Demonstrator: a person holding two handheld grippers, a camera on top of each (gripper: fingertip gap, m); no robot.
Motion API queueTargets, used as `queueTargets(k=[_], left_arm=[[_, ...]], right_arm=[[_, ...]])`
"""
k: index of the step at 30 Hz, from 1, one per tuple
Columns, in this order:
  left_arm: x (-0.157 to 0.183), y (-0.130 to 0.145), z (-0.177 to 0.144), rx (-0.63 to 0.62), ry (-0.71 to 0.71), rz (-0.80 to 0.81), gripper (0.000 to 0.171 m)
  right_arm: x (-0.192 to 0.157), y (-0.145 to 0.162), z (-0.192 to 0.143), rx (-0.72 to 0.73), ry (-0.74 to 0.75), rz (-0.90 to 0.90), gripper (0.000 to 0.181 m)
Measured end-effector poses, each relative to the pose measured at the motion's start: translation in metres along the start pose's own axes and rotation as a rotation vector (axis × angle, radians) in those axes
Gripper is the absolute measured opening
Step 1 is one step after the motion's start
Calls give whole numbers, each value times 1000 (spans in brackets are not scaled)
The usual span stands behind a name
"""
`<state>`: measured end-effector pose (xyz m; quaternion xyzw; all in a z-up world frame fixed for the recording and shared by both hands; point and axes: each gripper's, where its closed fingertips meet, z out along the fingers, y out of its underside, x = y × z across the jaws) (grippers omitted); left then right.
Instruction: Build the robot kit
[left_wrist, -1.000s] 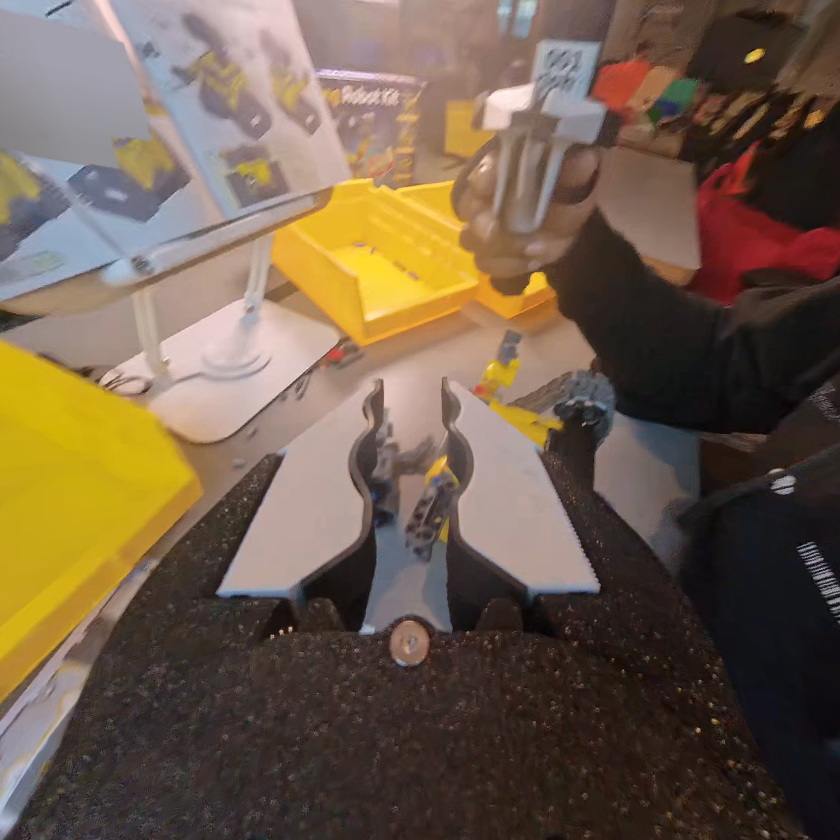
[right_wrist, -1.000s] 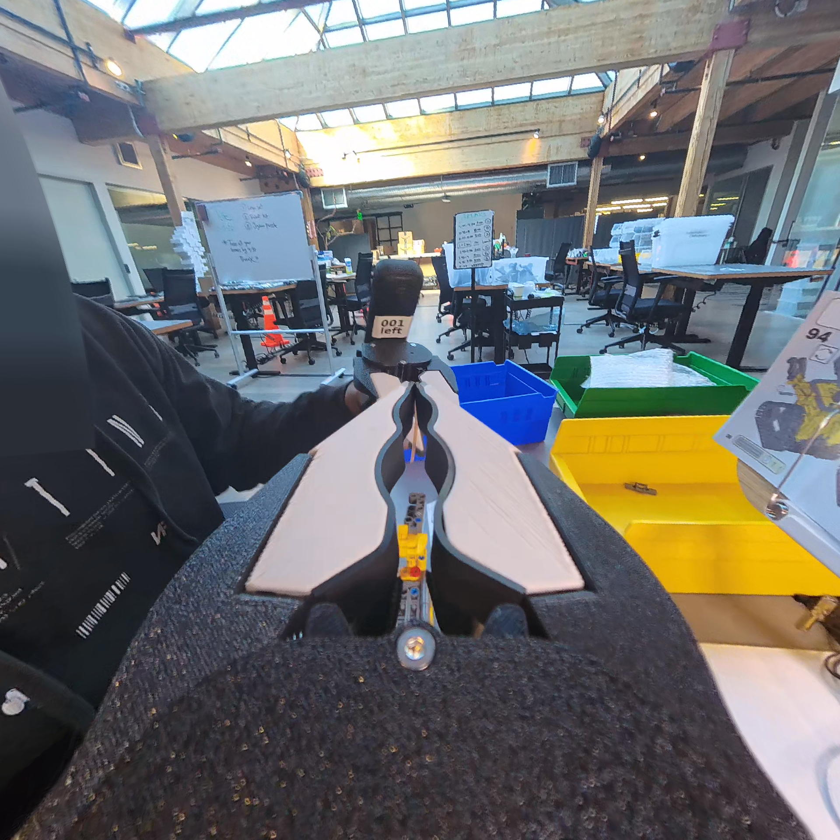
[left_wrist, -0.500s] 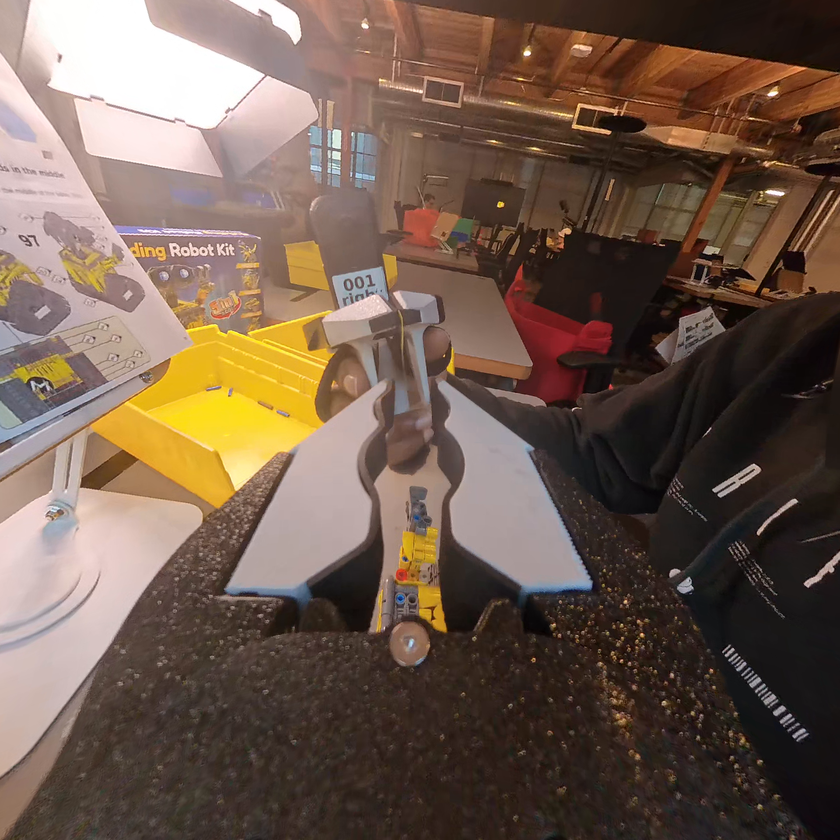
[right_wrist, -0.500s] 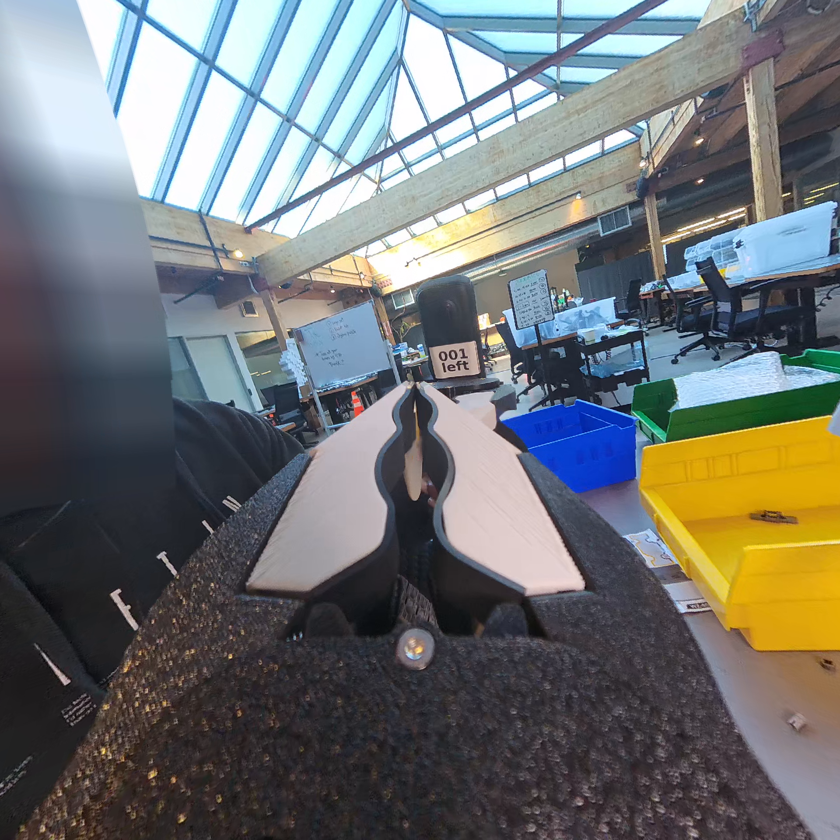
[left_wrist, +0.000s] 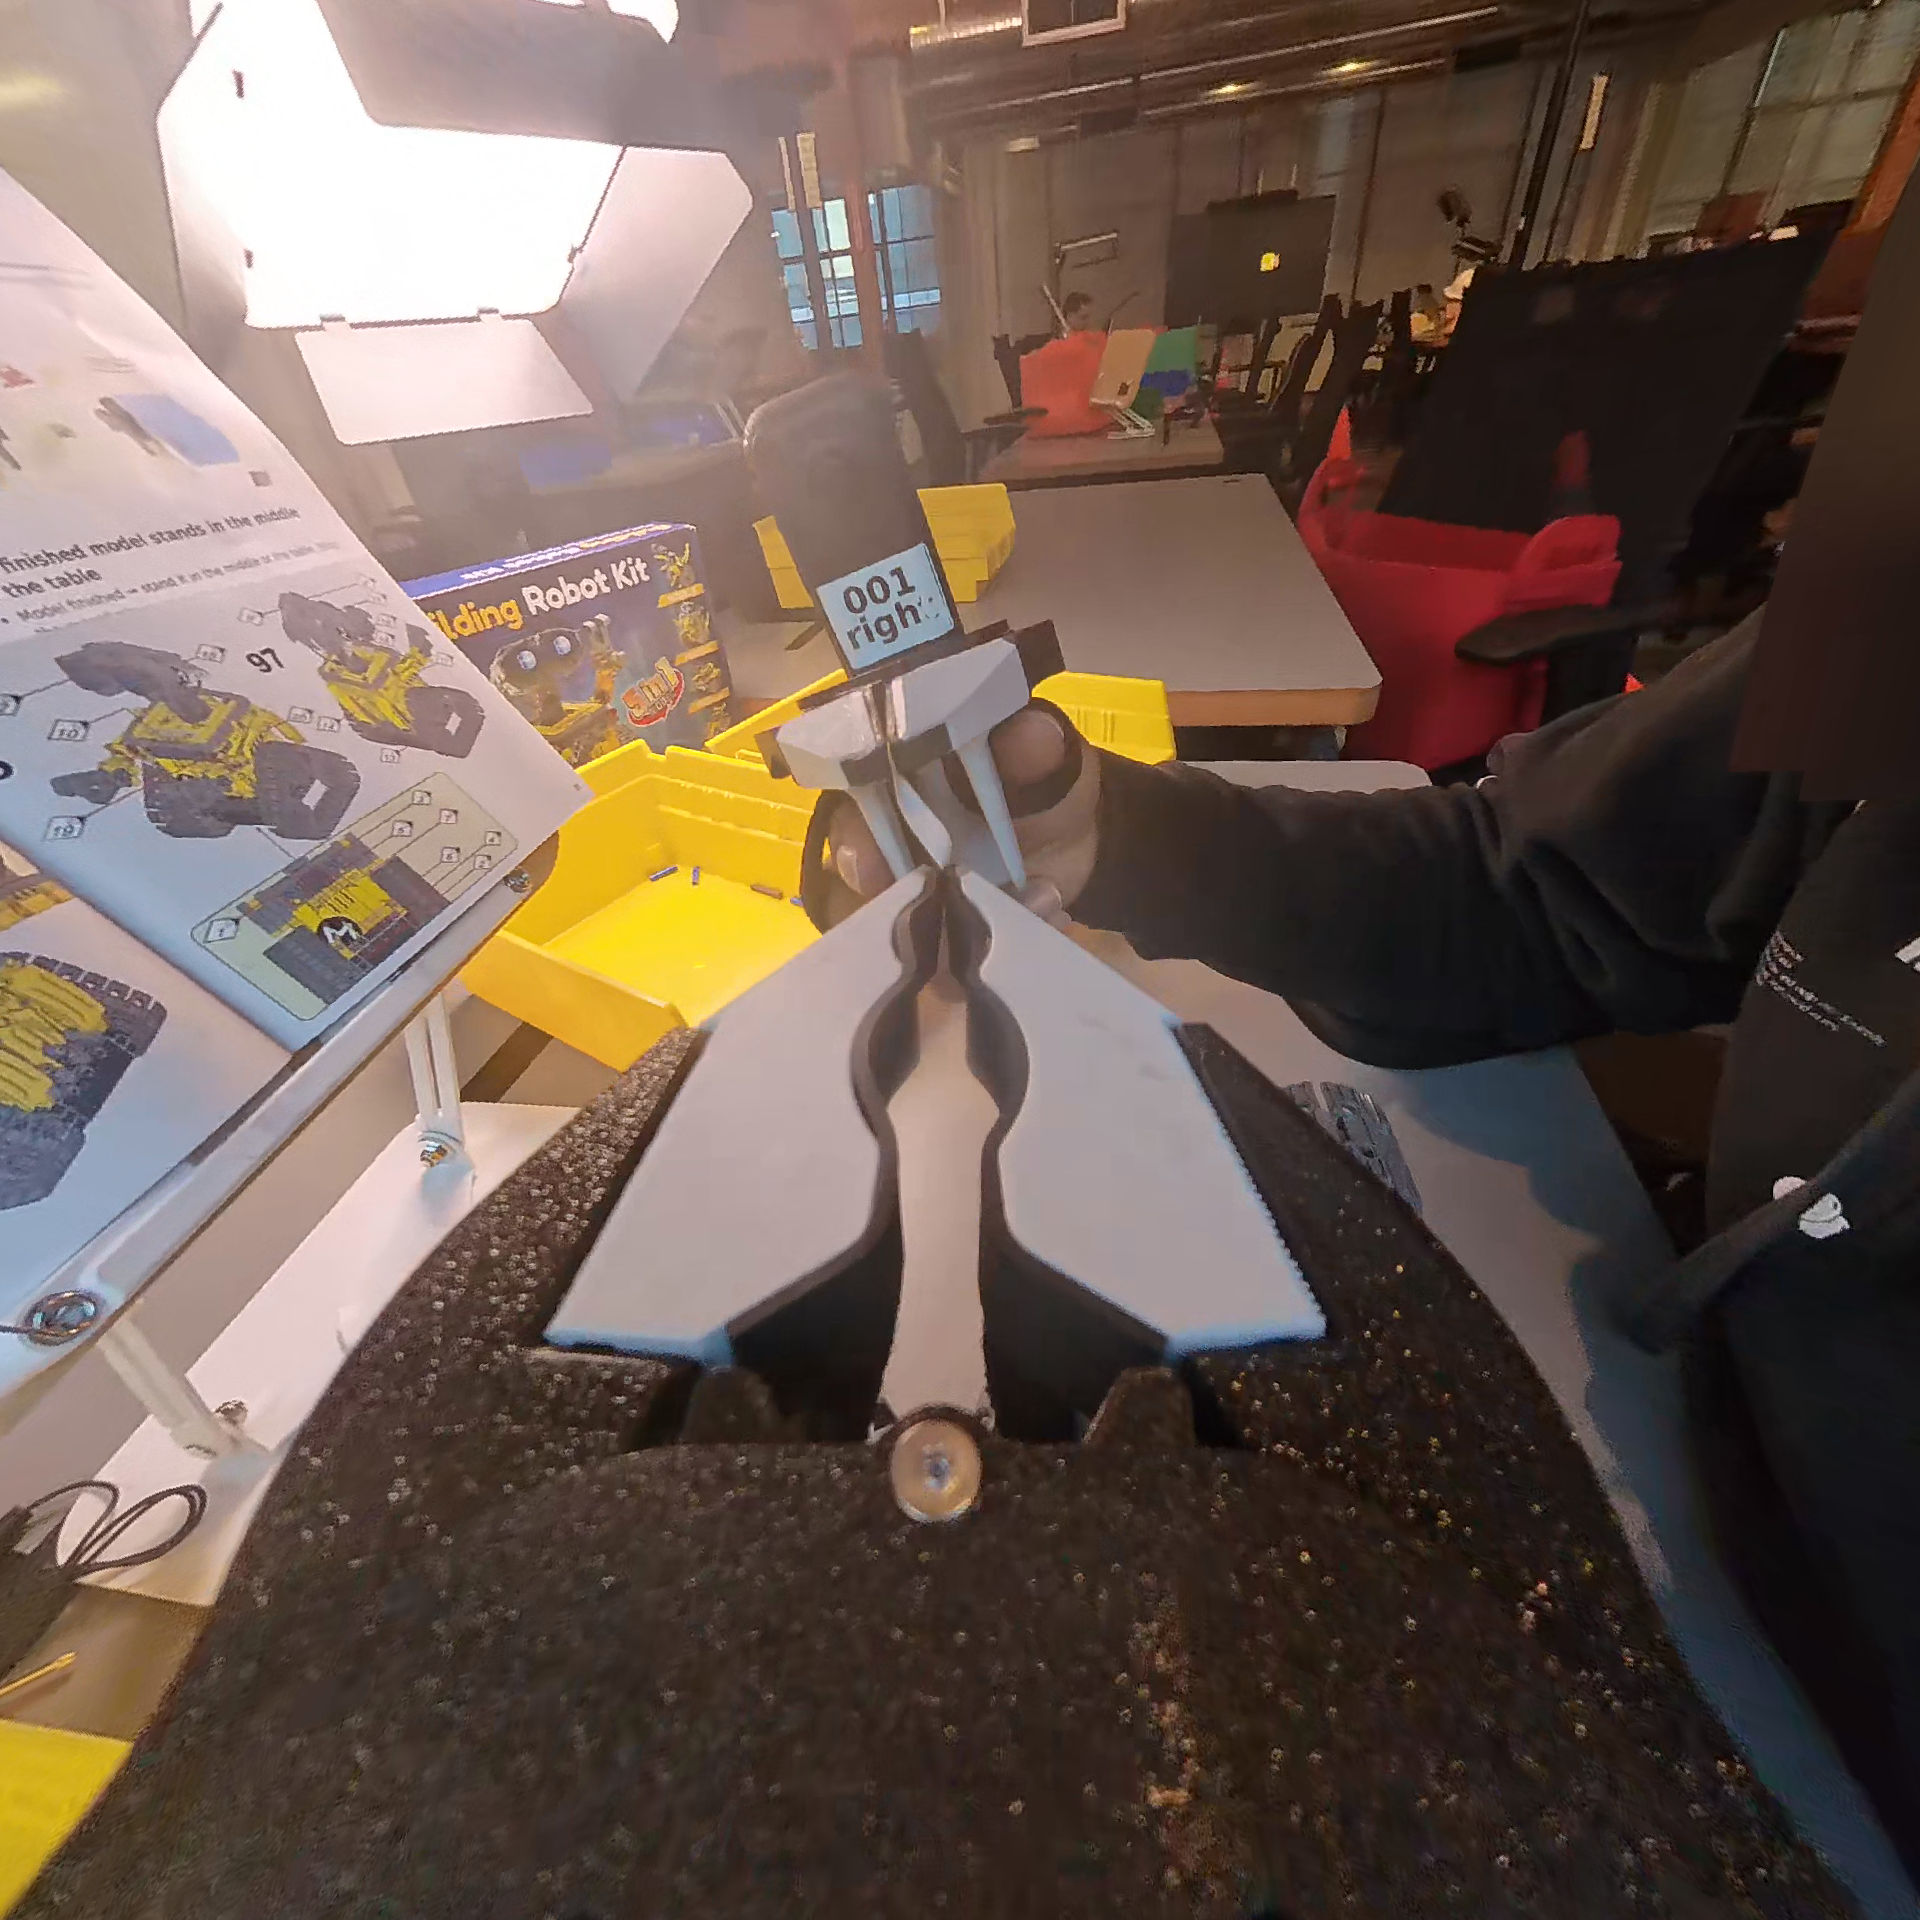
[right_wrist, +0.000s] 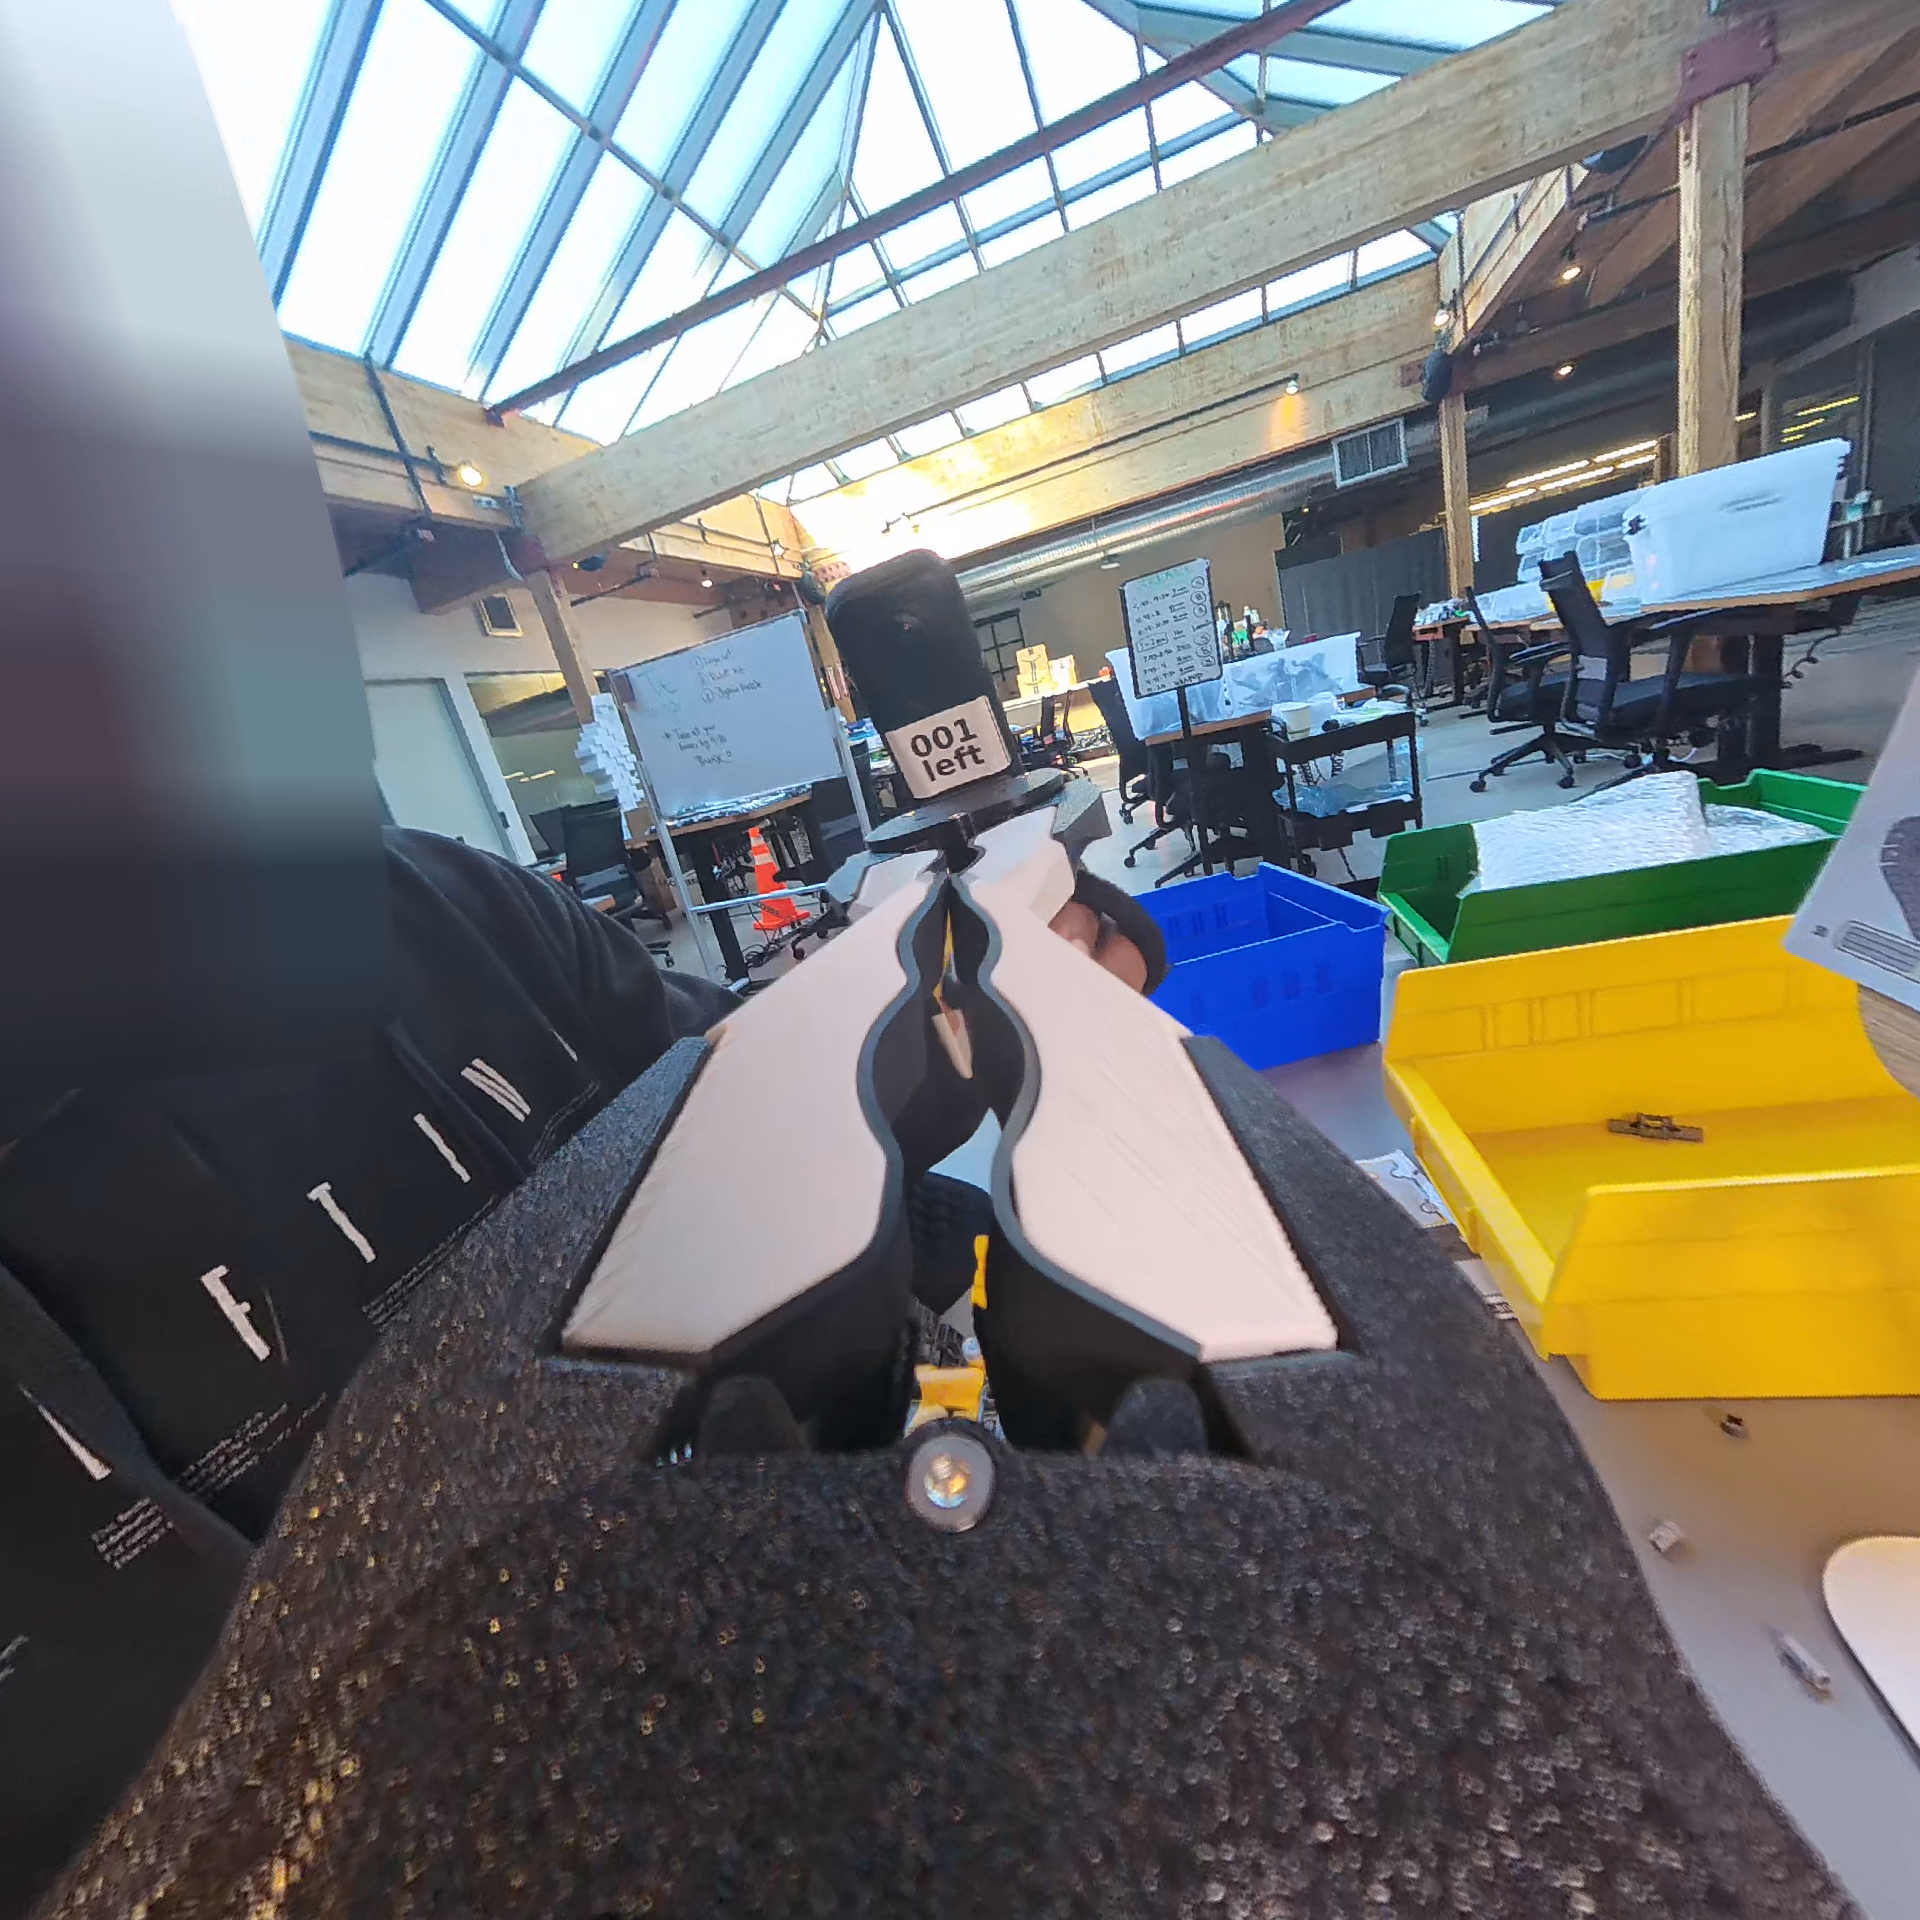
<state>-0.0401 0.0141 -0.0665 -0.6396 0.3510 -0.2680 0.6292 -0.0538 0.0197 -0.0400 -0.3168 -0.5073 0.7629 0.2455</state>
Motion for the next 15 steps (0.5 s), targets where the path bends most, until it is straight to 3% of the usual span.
queueTargets(k=[2,4,10,15], left_arm=[[13,-1,-4,12,101,-21,0],[24,-1,-8,32,223,-105,11],[40,-10,-10,171,546,-490,30],[48,-13,-5,149,519,-430,27]], right_arm=[[-7,0,1,-2,-38,-11,0],[-17,-2,1,8,-86,-25,0],[-55,6,6,5,-289,-84,0],[-59,5,9,38,-319,-88,0]])
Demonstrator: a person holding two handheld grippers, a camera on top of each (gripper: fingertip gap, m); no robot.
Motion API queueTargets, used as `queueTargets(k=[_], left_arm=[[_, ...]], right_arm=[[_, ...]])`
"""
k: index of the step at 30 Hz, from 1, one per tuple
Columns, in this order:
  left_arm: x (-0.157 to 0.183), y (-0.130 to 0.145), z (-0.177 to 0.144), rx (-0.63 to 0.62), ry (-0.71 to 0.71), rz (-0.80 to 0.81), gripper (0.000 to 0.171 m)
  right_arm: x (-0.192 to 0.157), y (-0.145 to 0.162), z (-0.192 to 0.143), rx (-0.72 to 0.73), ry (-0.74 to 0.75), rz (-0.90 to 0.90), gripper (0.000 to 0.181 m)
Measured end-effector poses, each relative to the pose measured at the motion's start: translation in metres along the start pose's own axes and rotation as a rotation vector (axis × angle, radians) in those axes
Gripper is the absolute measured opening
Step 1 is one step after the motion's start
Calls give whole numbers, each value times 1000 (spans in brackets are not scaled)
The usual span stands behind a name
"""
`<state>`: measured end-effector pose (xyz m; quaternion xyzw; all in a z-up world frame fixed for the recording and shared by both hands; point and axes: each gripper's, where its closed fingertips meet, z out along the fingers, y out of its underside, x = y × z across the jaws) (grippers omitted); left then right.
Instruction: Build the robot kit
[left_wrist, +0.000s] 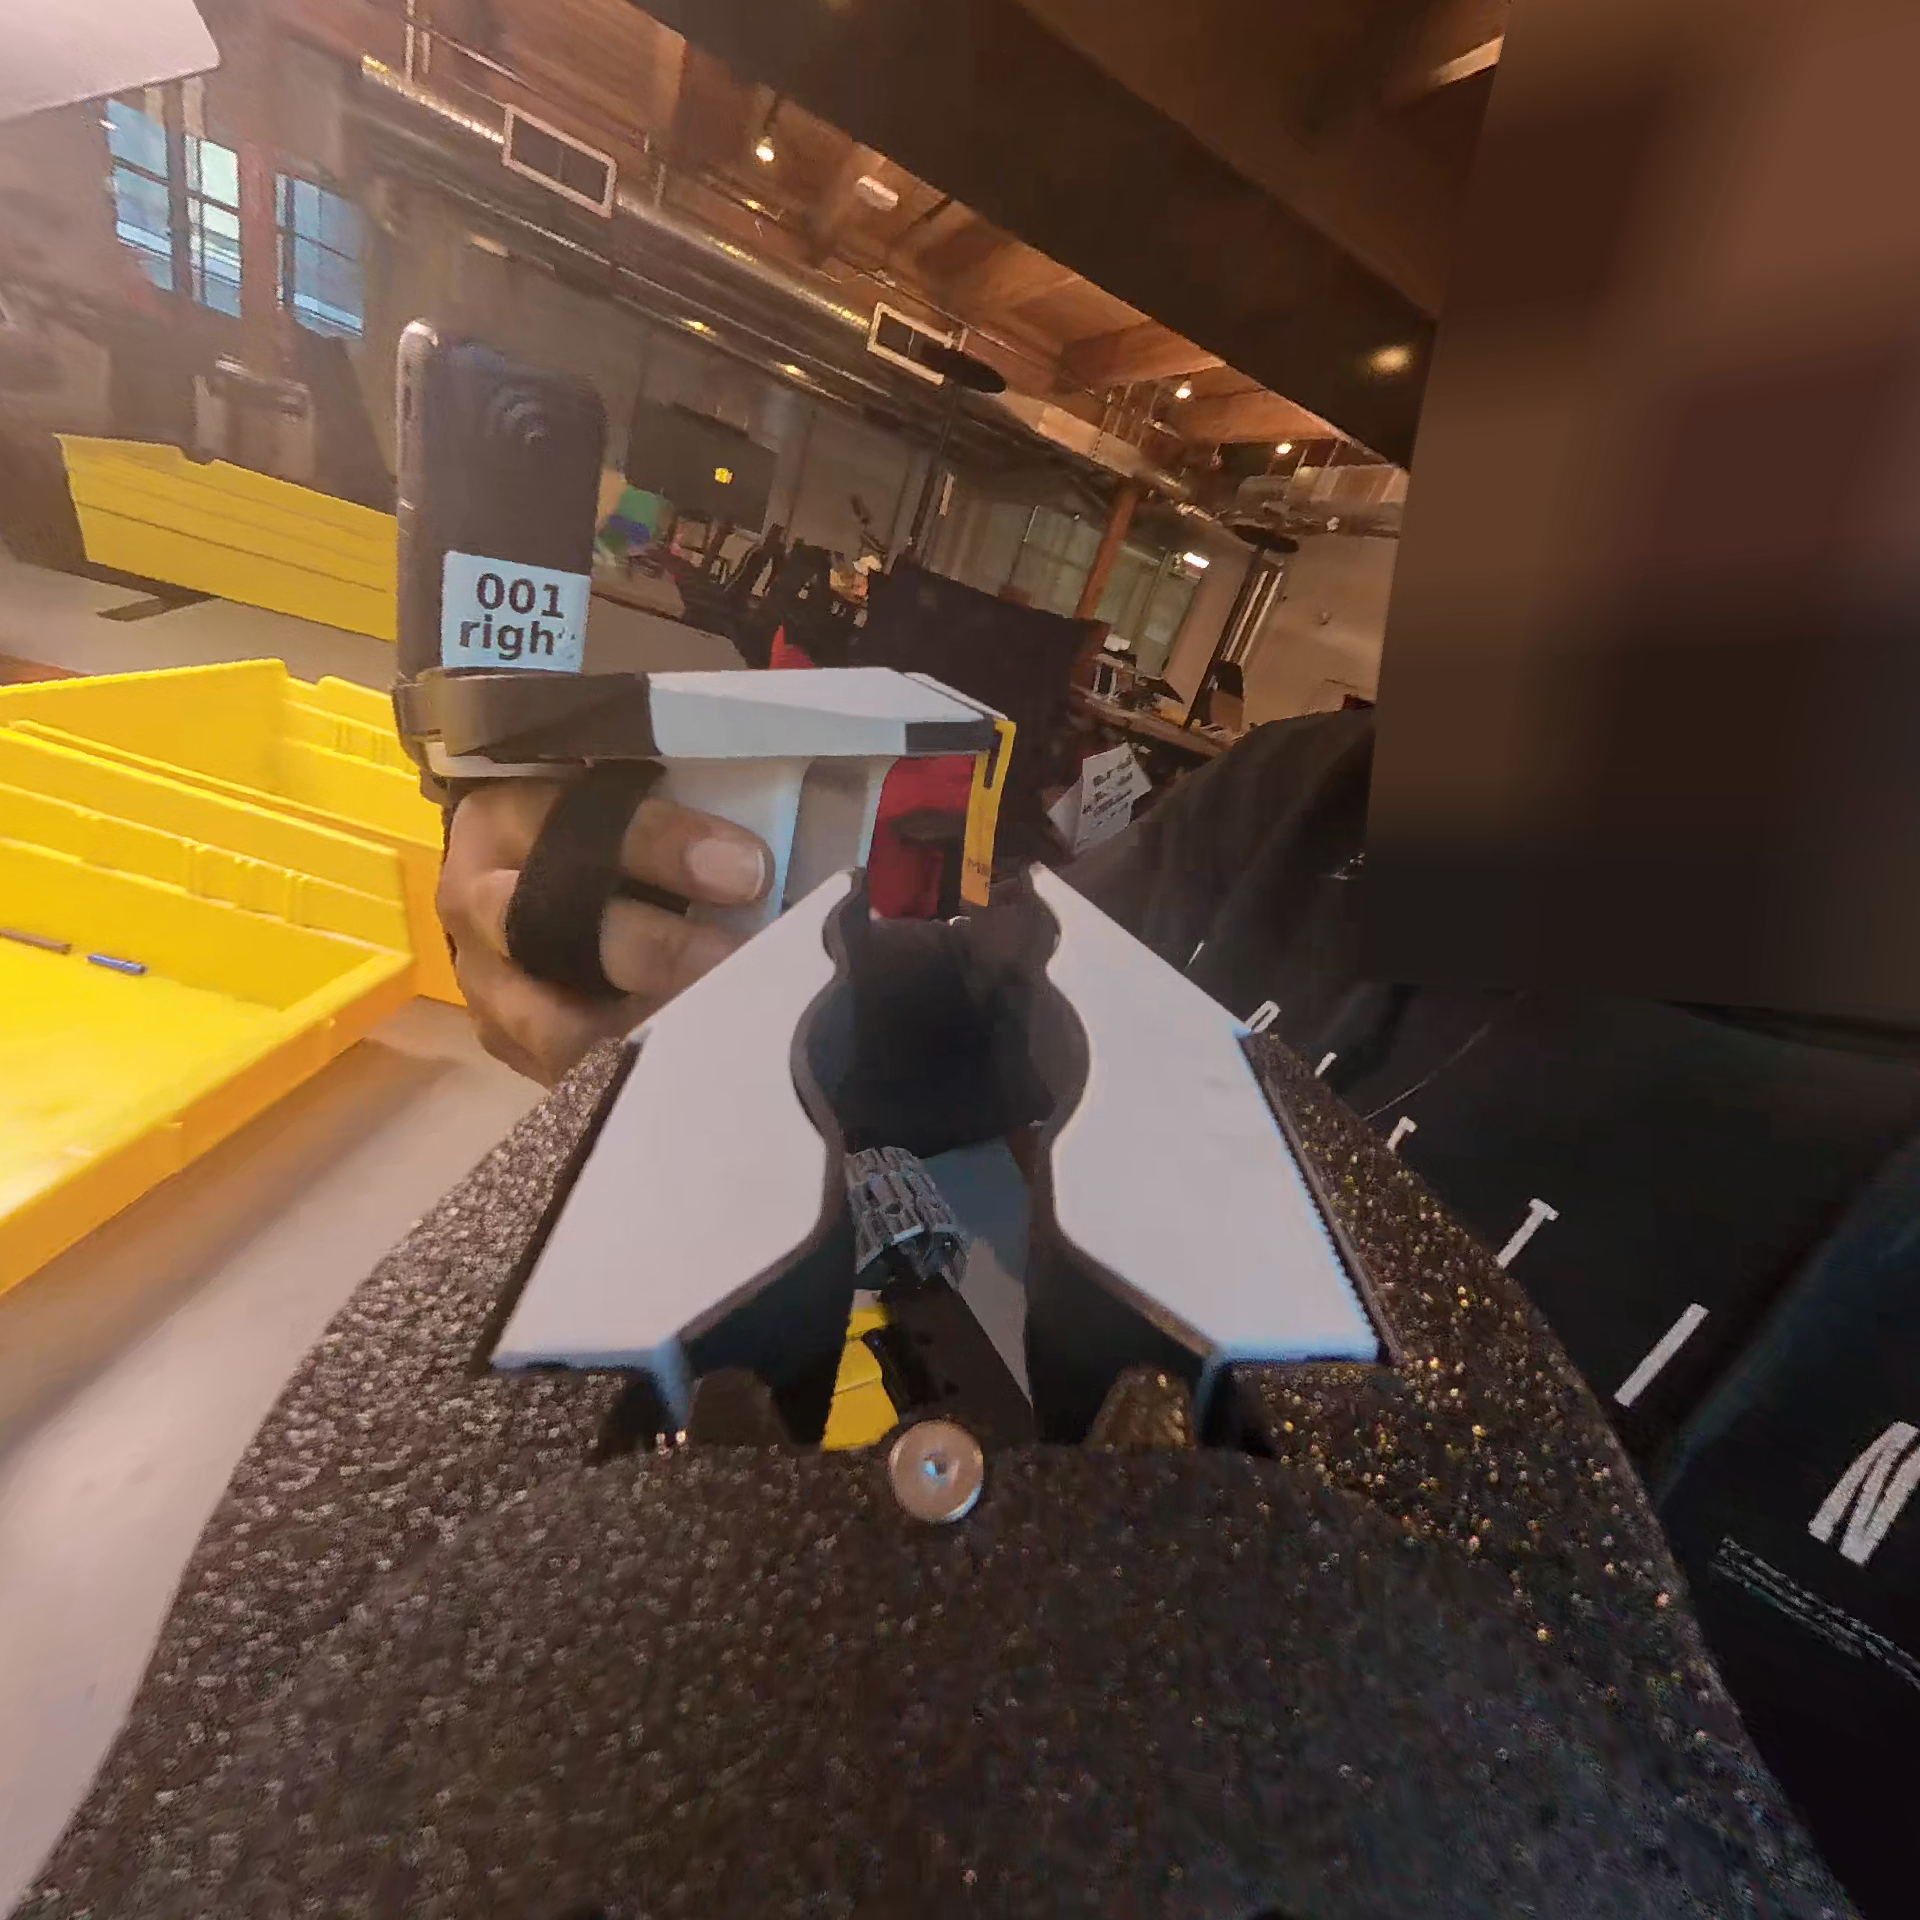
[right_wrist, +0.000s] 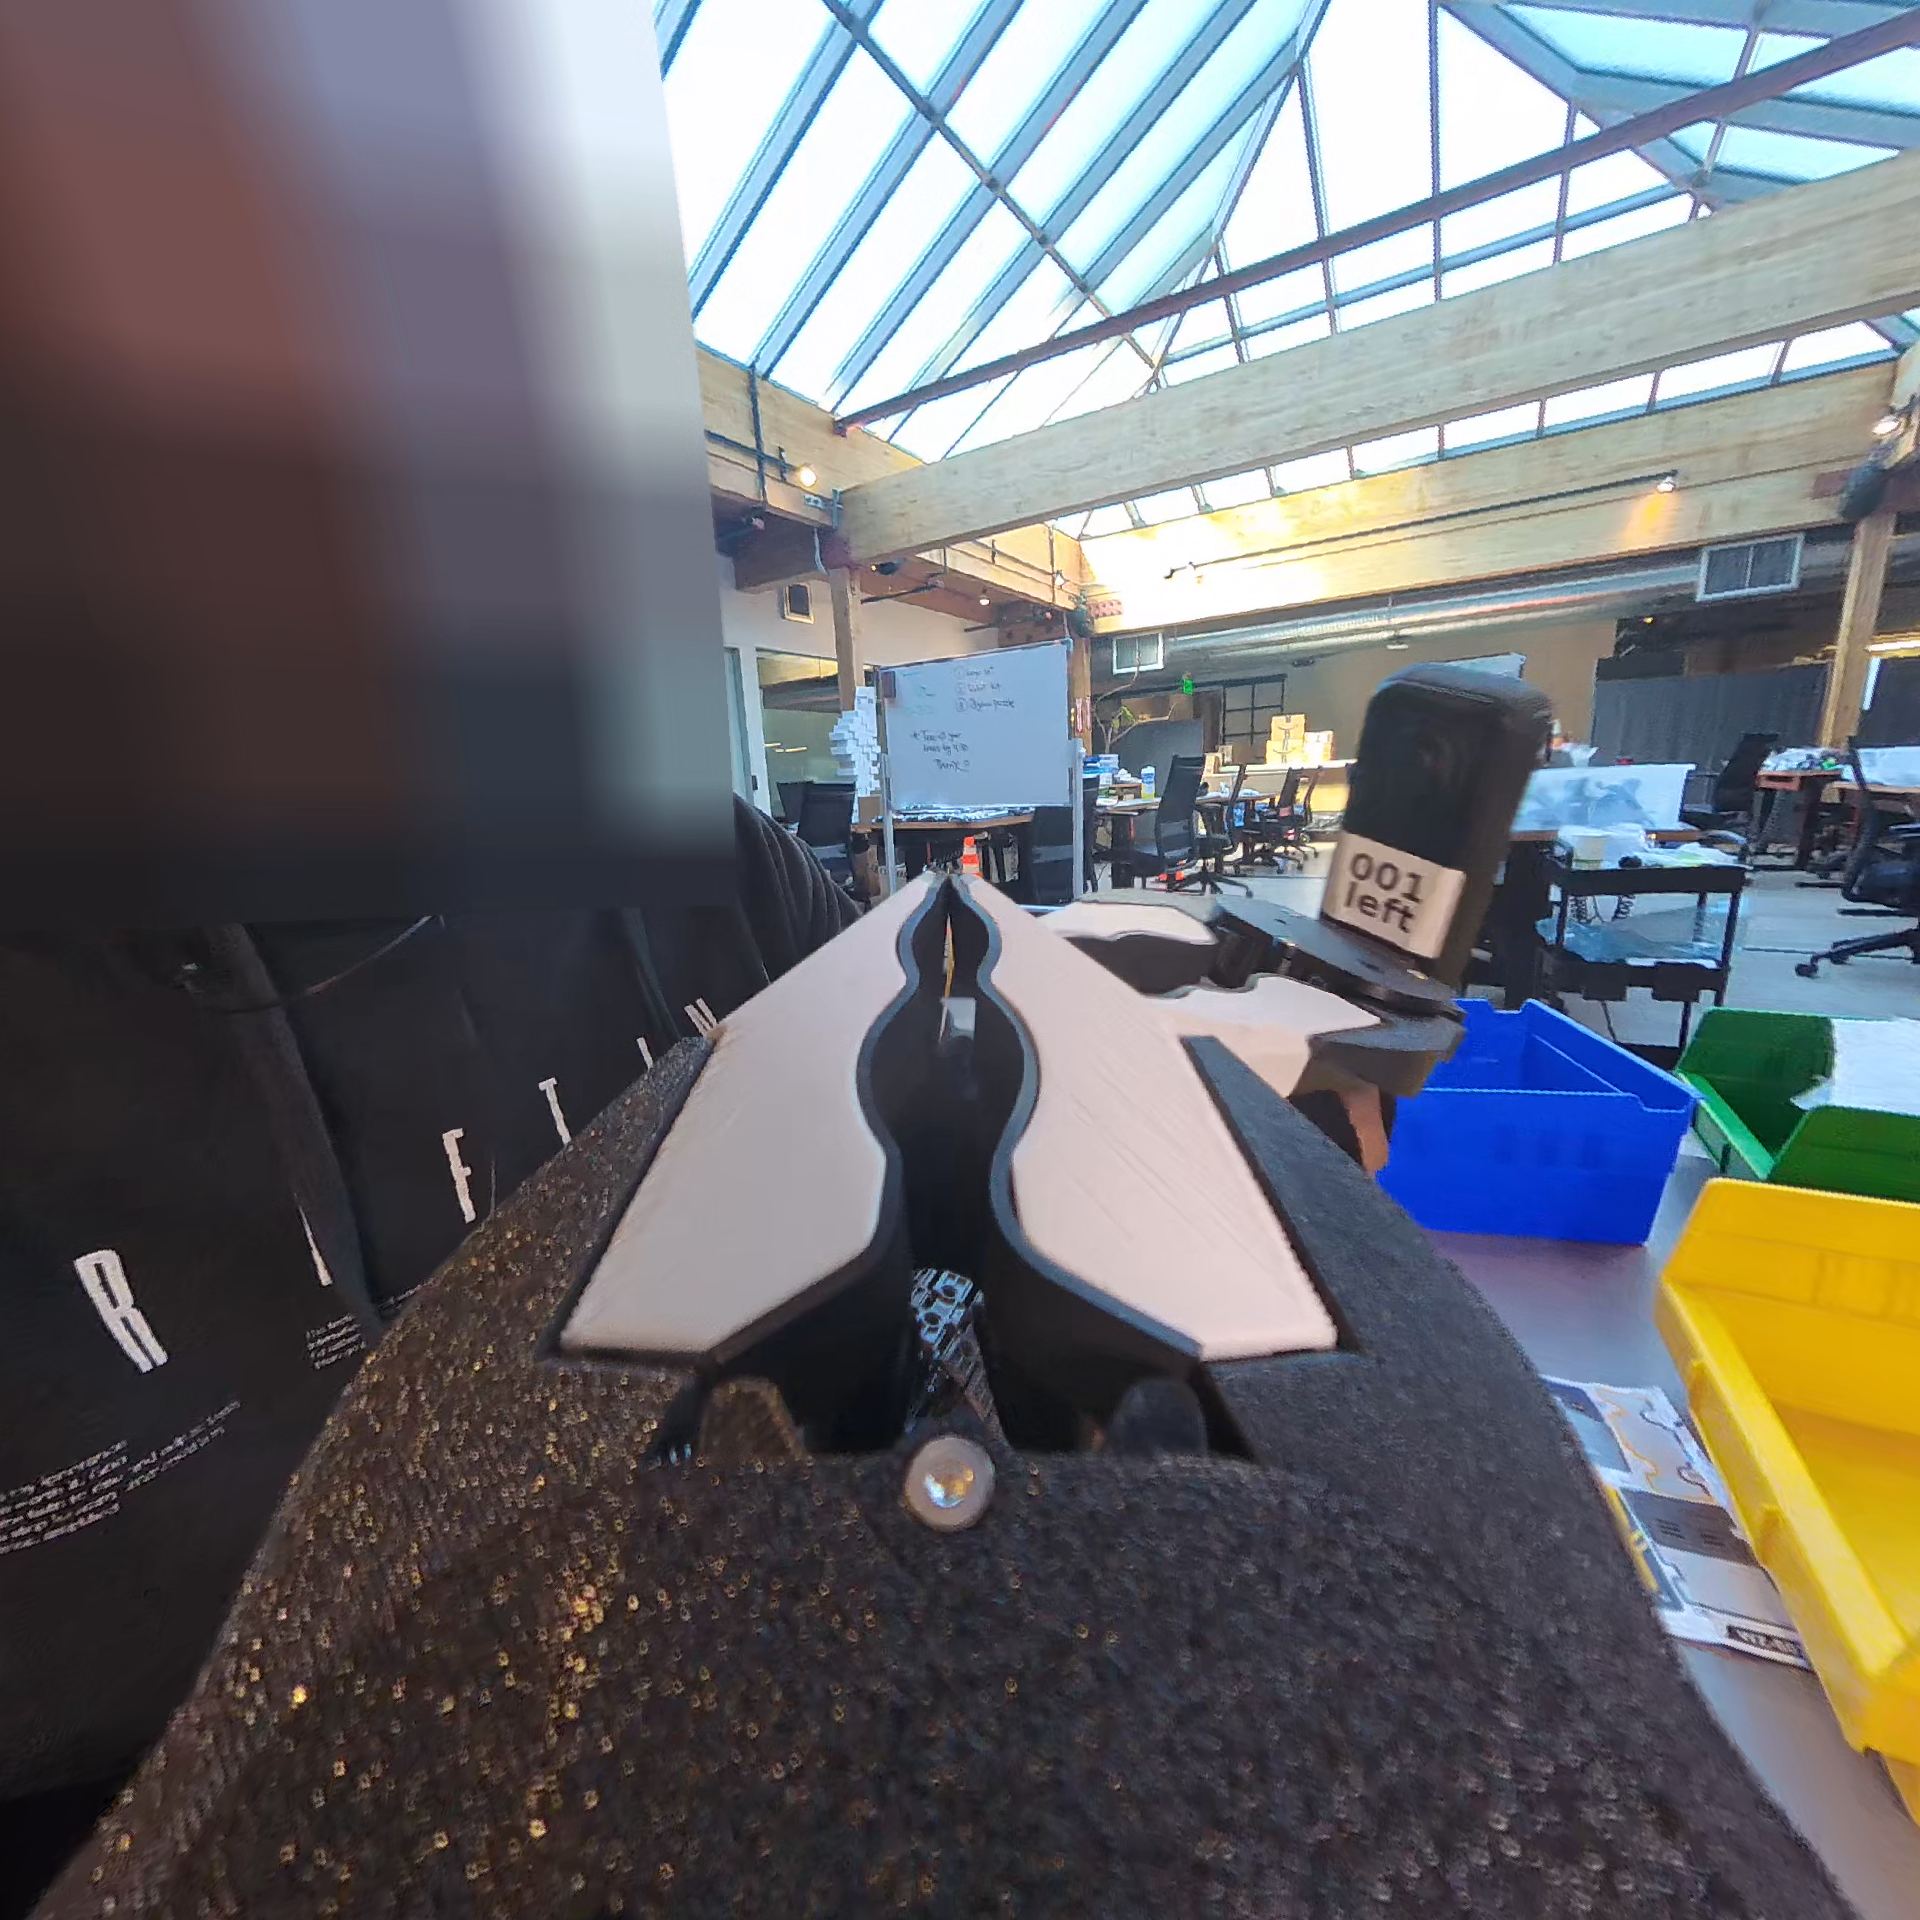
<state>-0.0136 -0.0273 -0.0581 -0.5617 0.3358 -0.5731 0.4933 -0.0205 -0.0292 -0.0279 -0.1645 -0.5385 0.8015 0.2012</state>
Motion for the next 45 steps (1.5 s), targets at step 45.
queueTargets(k=[45], left_arm=[[-59,-33,-38,-231,-922,846,0]], right_arm=[[52,-29,-40,67,363,-77,13]])
